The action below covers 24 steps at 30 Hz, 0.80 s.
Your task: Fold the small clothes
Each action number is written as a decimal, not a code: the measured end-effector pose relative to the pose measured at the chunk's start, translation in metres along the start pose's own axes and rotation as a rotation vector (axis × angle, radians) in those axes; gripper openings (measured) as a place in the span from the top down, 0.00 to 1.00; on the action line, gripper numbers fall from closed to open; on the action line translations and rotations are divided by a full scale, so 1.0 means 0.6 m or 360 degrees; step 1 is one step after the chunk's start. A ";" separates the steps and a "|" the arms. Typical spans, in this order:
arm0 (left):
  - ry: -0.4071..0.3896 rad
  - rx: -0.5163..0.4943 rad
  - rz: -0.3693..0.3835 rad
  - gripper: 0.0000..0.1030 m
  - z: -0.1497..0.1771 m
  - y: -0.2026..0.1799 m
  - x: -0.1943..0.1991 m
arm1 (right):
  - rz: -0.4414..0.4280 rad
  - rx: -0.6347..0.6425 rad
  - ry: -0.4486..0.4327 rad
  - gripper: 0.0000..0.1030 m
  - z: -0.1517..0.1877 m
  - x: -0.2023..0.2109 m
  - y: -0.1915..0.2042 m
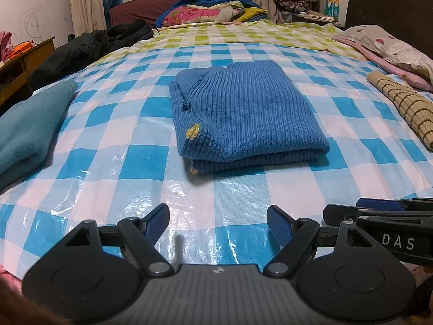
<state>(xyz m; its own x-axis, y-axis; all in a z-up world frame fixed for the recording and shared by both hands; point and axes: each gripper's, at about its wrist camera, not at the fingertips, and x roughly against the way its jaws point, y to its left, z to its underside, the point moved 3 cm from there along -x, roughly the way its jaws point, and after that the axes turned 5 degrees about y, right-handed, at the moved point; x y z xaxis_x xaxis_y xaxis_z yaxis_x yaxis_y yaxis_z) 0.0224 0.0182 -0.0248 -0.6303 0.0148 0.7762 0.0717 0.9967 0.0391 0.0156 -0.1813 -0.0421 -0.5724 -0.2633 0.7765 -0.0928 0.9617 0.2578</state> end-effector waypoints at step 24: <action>0.0037 0.0019 0.0010 0.19 -0.001 0.003 -0.005 | 0.0022 0.0009 0.0017 0.55 -0.001 -0.003 0.000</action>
<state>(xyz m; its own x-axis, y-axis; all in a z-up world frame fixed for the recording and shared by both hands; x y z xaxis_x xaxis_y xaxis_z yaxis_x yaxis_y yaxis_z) 0.0249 0.0202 -0.0268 -0.6119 0.0194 0.7907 0.0664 0.9974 0.0269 0.0167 -0.1807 -0.0431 -0.5647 -0.2507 0.7863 -0.0894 0.9657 0.2437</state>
